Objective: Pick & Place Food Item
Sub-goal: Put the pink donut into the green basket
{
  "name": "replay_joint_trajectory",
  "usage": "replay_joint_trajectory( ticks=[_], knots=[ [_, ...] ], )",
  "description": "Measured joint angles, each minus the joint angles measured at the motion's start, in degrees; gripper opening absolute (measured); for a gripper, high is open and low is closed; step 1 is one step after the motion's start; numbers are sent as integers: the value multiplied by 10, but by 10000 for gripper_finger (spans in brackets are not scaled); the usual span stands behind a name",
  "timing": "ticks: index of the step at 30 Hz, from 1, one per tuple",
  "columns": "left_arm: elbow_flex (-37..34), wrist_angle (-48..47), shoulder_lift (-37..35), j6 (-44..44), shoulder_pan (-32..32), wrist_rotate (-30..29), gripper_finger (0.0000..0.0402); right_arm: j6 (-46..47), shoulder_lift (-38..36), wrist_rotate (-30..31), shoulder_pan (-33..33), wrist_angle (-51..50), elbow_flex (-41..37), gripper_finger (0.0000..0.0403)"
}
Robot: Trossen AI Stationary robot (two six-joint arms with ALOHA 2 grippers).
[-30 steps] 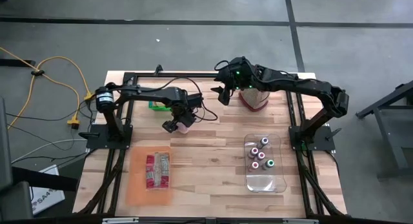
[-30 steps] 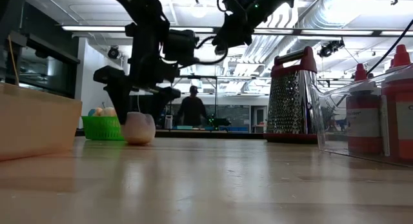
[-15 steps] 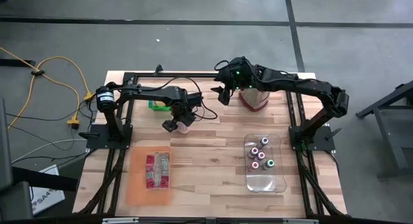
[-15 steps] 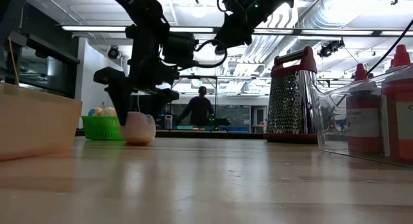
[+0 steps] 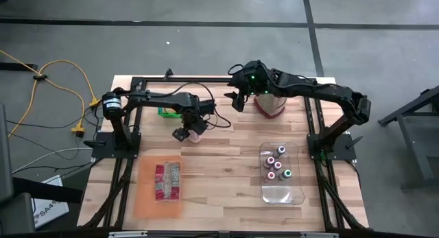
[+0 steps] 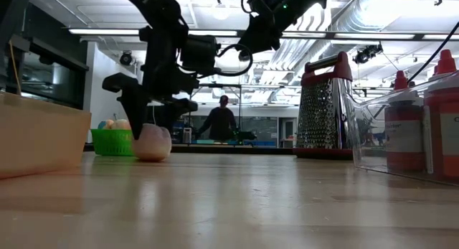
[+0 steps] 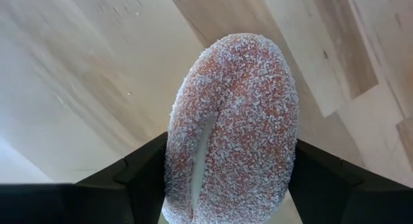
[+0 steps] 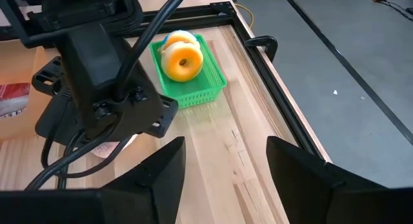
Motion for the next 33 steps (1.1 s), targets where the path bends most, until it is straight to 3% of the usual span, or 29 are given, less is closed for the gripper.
replay_joint_trajectory(
  ticks=[9,23,33],
  knots=[
    [1,-24,-13,-47,-13,0,257,0,0,0,0,0,0,205],
    [2,-23,-94,-137,-13,-29,257,0,0,0,0,1,0,205],
    [2,-18,-157,-198,36,16,257,0,0,0,0,1,0,205]
  ],
)
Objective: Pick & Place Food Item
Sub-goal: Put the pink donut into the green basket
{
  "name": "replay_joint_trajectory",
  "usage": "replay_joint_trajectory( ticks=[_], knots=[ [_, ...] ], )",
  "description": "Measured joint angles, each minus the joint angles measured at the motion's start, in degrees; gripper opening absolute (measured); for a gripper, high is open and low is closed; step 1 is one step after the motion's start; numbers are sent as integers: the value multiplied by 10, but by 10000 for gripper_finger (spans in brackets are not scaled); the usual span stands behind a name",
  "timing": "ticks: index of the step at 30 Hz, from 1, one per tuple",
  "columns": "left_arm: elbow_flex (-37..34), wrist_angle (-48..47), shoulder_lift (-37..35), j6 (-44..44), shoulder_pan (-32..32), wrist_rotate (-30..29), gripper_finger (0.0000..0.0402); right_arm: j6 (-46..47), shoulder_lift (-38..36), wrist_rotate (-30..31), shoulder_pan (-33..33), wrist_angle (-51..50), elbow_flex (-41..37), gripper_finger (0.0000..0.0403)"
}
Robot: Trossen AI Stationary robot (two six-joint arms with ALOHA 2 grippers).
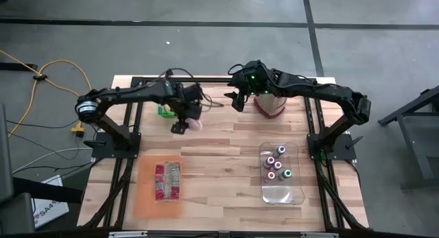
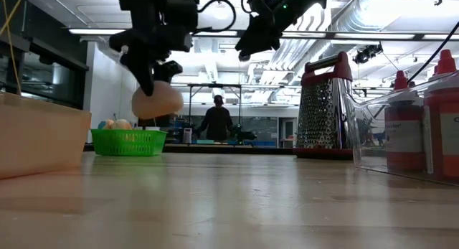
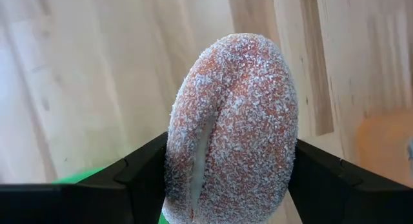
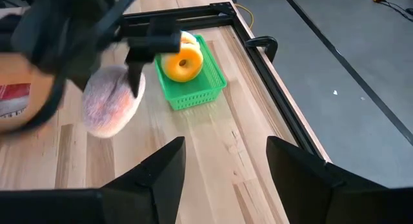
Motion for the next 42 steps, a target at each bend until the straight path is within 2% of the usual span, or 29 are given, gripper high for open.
replay_joint_trajectory(
  ticks=[6,9,16,20,30,38,42],
  knots=[
    [0,23,-37,-36,66,46,257,0,0,0,0,0,0,205],
    [0,66,-51,-76,98,71,257,0,0,0,0,0,0,205],
    [0,114,-49,-136,140,74,257,0,0,0,0,0,0,205],
    [-5,121,-48,-172,167,100,257,0,0,0,0,0,0,205],
    [-83,246,-49,-268,244,187,257,0,0,0,0,0,0,205],
    [-144,292,-80,-284,310,240,257,0,0,0,0,0,0,205],
    [-186,325,-114,-285,333,242,257,0,0,0,0,0,0,205]
  ],
)
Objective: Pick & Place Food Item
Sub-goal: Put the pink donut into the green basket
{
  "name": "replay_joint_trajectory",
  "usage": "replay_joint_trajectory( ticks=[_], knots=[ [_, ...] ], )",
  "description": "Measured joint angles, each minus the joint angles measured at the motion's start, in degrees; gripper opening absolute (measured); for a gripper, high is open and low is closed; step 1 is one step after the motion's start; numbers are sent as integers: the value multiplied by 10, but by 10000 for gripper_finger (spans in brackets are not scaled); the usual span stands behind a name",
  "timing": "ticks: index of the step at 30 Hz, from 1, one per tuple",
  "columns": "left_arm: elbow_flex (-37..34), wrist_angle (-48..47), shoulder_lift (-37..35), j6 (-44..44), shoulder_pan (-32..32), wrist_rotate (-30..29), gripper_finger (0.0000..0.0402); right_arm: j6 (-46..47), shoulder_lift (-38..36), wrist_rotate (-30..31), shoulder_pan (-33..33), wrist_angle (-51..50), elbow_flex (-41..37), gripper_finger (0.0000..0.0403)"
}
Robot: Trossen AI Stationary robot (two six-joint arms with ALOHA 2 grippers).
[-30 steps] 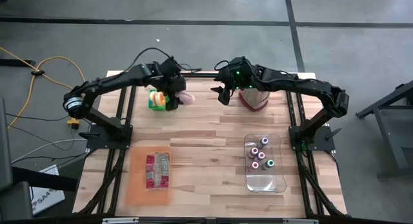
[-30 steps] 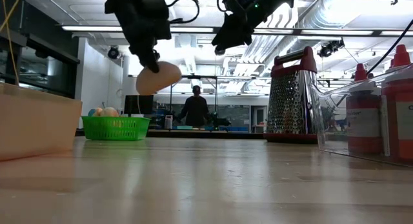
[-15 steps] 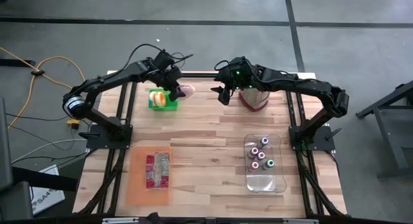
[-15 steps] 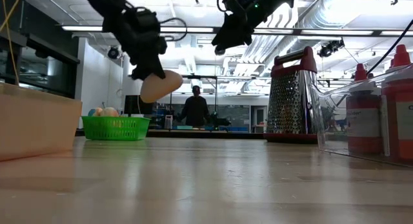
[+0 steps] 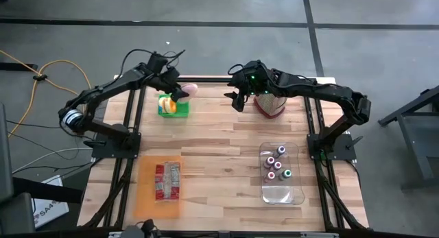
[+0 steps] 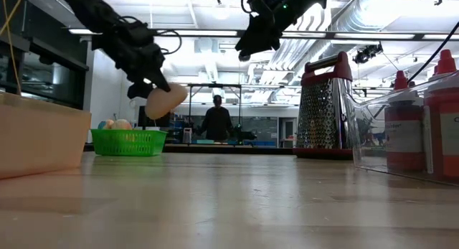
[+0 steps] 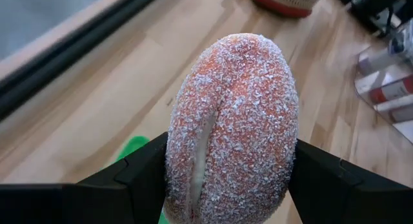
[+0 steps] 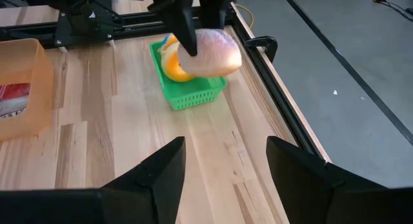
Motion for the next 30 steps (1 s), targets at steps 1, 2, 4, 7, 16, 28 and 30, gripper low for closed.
replay_joint_trajectory(
  ticks=[1,2,4,7,16,28,30],
  knots=[
    [-11,13,-10,-1,3,0,257,0,0,0,0,0,0,205],
    [-23,25,-19,-1,5,0,257,0,0,0,0,0,0,205],
    [-47,54,-35,-1,7,0,257,0,0,0,0,0,0,205],
    [-79,90,-50,-1,6,0,257,0,0,0,0,0,0,205],
    [-174,221,-54,-28,11,2,257,0,0,0,0,0,0,205],
    [-219,243,-69,-18,41,19,257,0,0,0,0,0,0,205],
    [-219,240,-70,-16,41,19,257,0,0,0,0,0,0,205]
  ],
)
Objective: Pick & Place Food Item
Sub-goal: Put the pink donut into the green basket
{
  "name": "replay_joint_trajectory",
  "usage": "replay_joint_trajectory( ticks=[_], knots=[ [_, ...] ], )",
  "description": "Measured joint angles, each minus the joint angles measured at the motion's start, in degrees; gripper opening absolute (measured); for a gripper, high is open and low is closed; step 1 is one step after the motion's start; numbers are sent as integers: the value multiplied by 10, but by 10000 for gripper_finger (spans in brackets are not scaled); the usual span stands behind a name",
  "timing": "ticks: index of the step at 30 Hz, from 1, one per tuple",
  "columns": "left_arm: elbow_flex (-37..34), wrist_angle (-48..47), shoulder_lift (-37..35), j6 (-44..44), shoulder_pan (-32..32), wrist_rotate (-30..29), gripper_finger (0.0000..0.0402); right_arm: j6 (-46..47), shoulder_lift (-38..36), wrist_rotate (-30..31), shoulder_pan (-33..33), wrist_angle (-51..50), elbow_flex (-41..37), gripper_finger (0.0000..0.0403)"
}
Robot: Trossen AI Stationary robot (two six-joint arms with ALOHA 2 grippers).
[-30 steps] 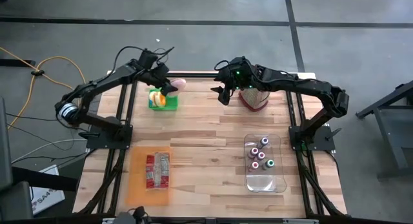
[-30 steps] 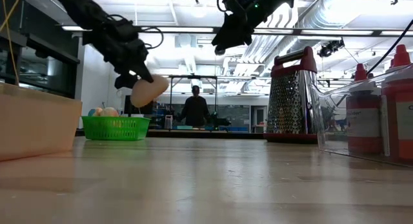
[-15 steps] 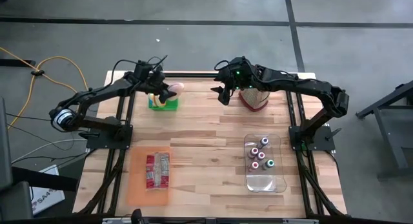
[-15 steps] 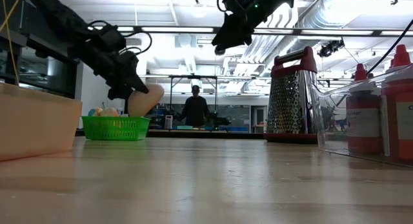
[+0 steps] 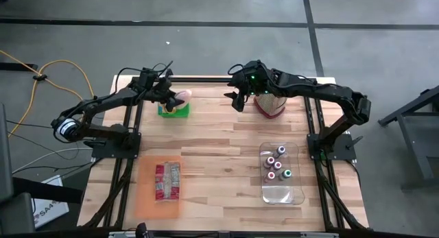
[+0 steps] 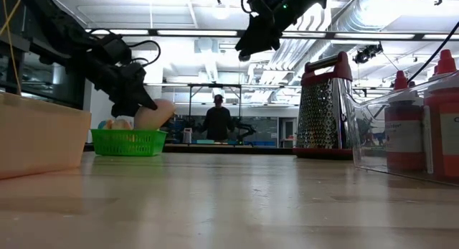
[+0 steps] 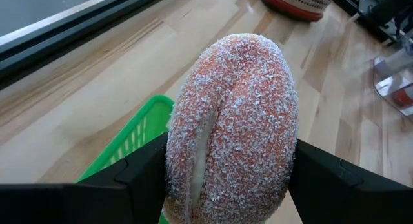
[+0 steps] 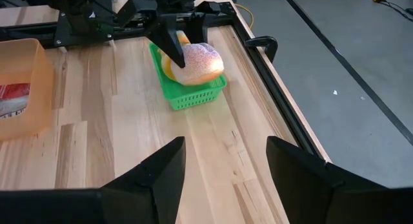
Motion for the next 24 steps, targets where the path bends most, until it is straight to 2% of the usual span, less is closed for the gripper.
replay_joint_trajectory(
  ticks=[15,24],
  knots=[
    [0,-5,0,-5,0,0,257,0,0,0,0,0,0,205],
    [0,-25,0,-40,0,-16,257,0,0,0,0,0,0,205]
  ],
)
